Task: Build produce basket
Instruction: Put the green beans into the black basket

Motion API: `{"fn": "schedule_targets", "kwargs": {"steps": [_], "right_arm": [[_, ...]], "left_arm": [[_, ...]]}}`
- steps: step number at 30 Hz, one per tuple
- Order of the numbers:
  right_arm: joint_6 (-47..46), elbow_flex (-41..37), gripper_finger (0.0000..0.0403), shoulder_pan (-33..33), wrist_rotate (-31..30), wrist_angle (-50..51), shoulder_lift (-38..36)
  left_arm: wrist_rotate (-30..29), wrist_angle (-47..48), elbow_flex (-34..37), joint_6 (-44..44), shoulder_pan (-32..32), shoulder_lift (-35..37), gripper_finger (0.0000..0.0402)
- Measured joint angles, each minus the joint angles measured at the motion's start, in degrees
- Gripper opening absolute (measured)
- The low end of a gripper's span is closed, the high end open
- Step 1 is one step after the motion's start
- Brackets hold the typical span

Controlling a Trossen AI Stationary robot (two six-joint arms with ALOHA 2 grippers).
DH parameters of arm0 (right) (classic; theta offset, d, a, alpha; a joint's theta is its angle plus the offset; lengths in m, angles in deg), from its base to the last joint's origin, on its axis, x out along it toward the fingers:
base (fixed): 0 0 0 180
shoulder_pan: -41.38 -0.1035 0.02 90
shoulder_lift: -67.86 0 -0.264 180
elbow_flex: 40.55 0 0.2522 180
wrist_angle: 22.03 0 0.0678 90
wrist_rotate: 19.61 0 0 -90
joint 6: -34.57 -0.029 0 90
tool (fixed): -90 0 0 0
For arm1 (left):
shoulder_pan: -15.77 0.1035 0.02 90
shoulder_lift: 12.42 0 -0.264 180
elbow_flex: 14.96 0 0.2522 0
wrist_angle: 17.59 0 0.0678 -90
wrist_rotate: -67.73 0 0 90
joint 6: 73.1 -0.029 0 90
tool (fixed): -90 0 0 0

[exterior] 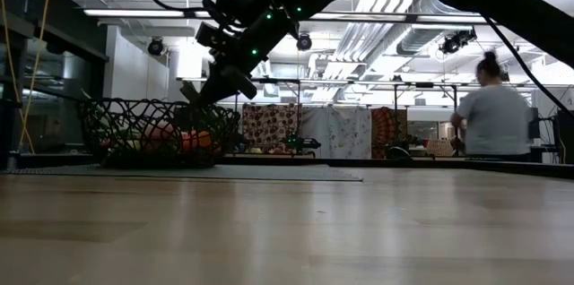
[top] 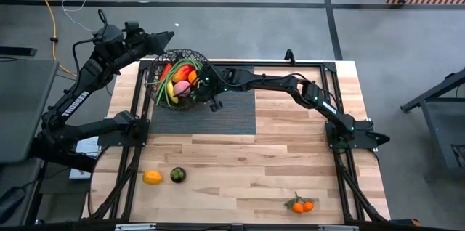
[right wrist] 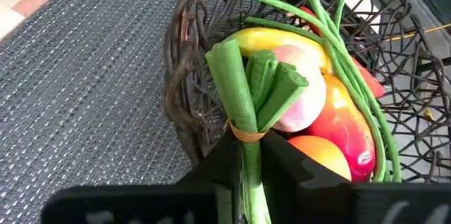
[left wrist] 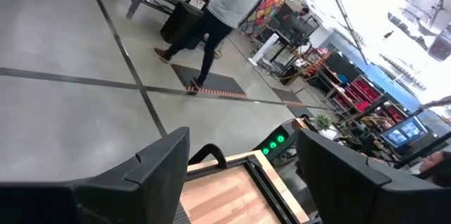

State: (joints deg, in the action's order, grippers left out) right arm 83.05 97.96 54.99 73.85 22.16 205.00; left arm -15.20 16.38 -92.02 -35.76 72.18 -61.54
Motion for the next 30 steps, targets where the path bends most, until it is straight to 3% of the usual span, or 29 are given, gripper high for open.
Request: {"fn": "schedule_targets", "kwargs": {"steps": [5,11,18,30], "right_arm": [[-0.9,0.0,0.0070,0.0,-1.6,0.1,0.0],[-1.1,0.0,0.0153,0.0,-6.8,-0.8,0.0],[-3.1,0.0,0.0230,0.0,-7.5,-0.5,-0.1],[-7.6,0.1,0.0246,1.1,1.2,0.8,-2.6]], "left_arm": [[0.0,0.0,0.0,0.0,0.0,0.0,0.0250],[-0.4,0.0,0.0,0.0,0.0,0.0,0.0250],[-0.5,0.0,0.0,0.0,0.0,0.0,0.0250],[-2.4,0.0,0.0,-1.1,0.2,0.0,0.0250]]}}
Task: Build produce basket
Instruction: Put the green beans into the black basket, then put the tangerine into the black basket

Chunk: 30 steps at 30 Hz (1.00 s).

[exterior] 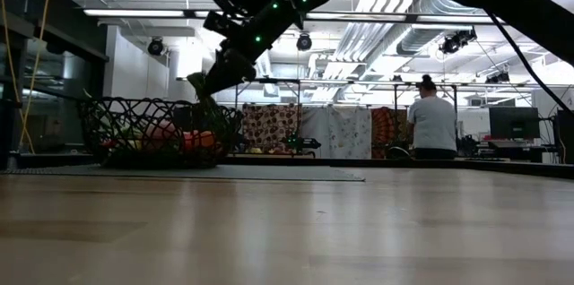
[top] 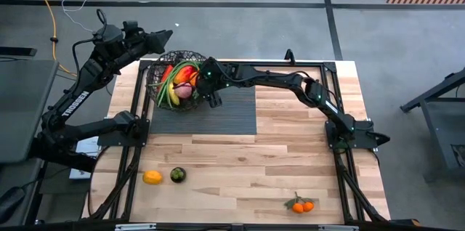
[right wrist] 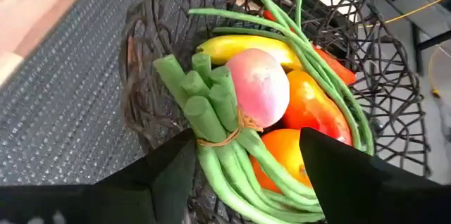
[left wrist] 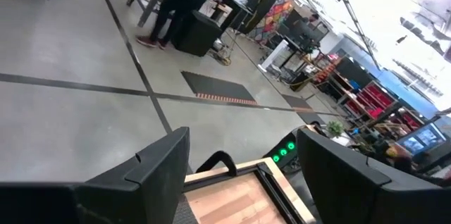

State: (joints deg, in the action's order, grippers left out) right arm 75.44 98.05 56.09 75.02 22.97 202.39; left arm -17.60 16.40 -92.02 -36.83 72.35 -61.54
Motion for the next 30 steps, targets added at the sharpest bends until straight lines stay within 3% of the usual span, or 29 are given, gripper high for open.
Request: {"fn": "schedule_targets", "kwargs": {"steps": [10,21,30], "right_arm": [[-4.1,0.0,0.0246,0.3,9.0,3.0,-0.3],[-11.7,0.0,0.0246,0.6,13.0,-1.6,-0.6],[-16.6,0.0,0.0246,5.2,14.1,7.1,-9.2]], "left_arm": [[-0.2,0.0,0.0,-0.5,0.0,0.0,0.0250],[-0.2,0.0,0.0,-0.5,0.0,0.0,0.0250],[0.4,0.0,0.0,-3.1,0.1,0.0,0.0250]]}}
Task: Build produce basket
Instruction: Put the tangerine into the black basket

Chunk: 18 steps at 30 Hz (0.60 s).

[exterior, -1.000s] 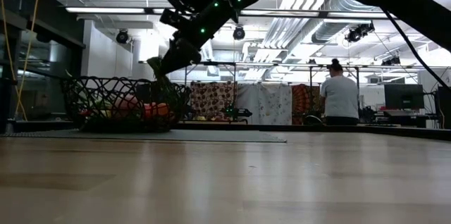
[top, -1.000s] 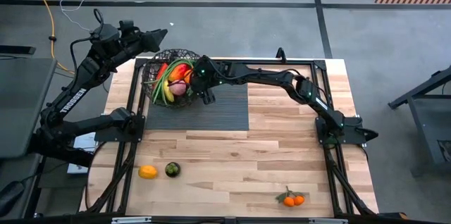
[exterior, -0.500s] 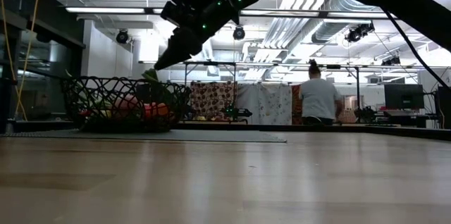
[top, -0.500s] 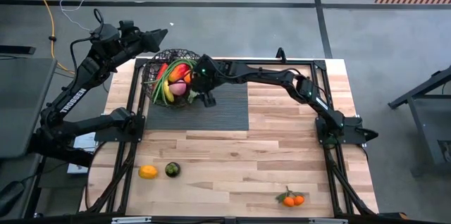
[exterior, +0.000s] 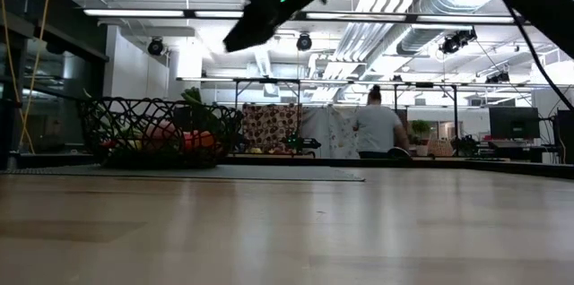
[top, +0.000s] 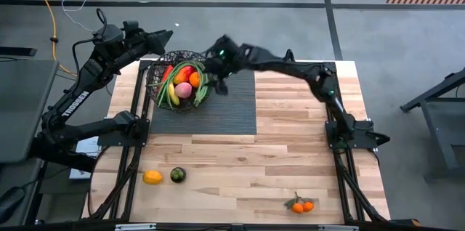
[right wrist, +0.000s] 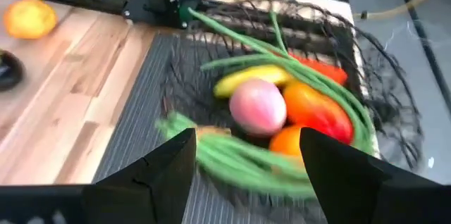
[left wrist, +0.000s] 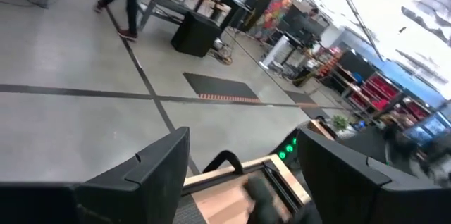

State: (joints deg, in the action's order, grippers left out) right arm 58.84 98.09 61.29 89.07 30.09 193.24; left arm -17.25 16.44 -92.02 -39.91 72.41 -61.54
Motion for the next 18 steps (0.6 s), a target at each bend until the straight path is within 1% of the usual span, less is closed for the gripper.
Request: {"fn": "schedule_targets", "kwargs": {"steps": [2,5,7,9,11,14,17,18], "right_arm": [[-1.5,0.0,0.0246,1.8,1.2,4.0,-2.0],[-2.4,0.0,0.0246,4.3,2.4,11.6,-4.1],[-2.4,0.0,0.0246,6.0,3.7,16.5,-5.1],[-2.6,0.0,0.0245,7.2,5.6,20.8,-5.5],[-2.8,-0.1,0.0245,8.2,7.3,23.9,-5.9],[-3.9,-0.1,0.0245,8.2,9.6,24.5,-6.7],[-6.5,-0.1,0.0245,7.4,12.0,22.2,-7.1],[-7.7,-0.1,0.0245,7.0,11.9,21.4,-7.1]], "left_arm": [[1.0,0.0,0.0,-1.2,0.0,0.0,0.0250],[4.0,0.3,0.0,-4.3,0.0,0.1,0.0250],[4.6,2.1,0.0,-7.0,-0.1,0.6,0.0250],[4.7,2.3,1.6,-9.4,-0.2,2.2,0.0250],[4.6,2.3,4.7,-10.8,-0.9,5.0,0.0250],[5.0,-1.4,12.3,-11.3,-2.7,10.7,0.0250],[6.1,-8.0,20.8,-7.9,-5.0,17.7,0.0250],[6.4,-10.1,23.3,-6.7,-5.7,19.8,0.0250]]}}
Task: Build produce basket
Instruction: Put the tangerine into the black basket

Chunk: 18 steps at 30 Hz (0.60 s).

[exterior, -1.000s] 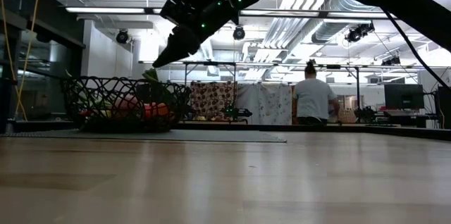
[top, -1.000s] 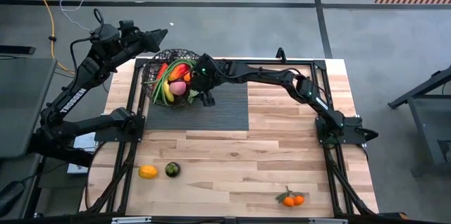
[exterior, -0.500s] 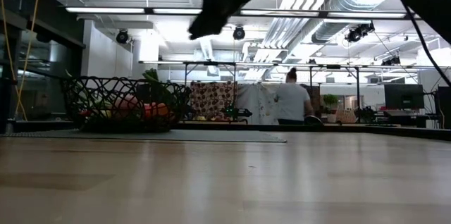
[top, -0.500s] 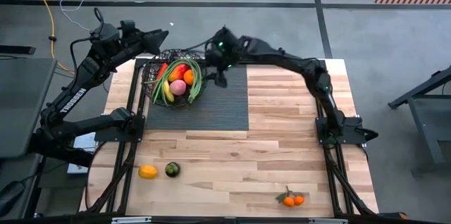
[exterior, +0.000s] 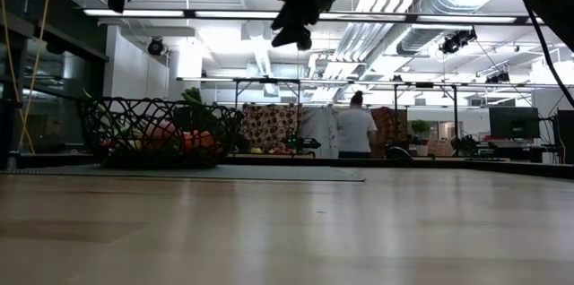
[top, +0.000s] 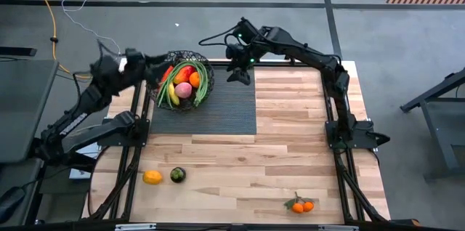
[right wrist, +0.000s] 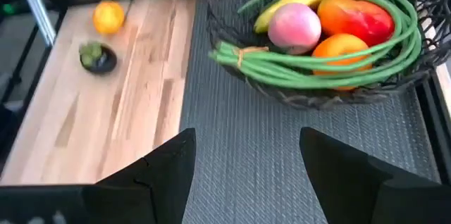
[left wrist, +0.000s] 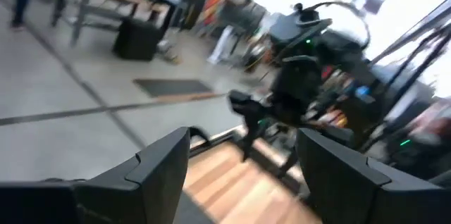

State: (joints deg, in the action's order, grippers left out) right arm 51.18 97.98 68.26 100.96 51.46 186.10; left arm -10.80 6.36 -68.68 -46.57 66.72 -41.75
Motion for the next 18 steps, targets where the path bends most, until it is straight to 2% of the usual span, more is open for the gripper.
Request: {"fn": "schedule_targets", "kwargs": {"steps": [5,10,13,15,18], "right_arm": [[-3.3,0.0,0.0245,-2.3,-0.6,-0.3,0.0],[-4.1,0.0,0.0245,-5.2,-6.7,4.4,-0.1],[-5.0,-1.6,0.0245,-6.3,-7.6,6.3,-1.4],[-6.8,-7.3,0.0245,-6.8,-8.1,4.0,-4.9],[-13.2,-23.5,0.0245,-7.7,-10.4,-7.4,-14.3]], "left_arm": [[-0.1,-4.0,6.9,4.5,-2.8,6.1,0.0250],[-0.1,-4.8,7.5,4.3,-5.8,5.6,0.0250],[-0.1,-6.9,7.5,2.7,-8.1,4.1,0.0250],[-0.1,-8.4,7.5,1.5,-9.7,3.3,0.0250],[-0.1,-9.4,7.5,0.9,-12.5,2.2,0.0250]]}}
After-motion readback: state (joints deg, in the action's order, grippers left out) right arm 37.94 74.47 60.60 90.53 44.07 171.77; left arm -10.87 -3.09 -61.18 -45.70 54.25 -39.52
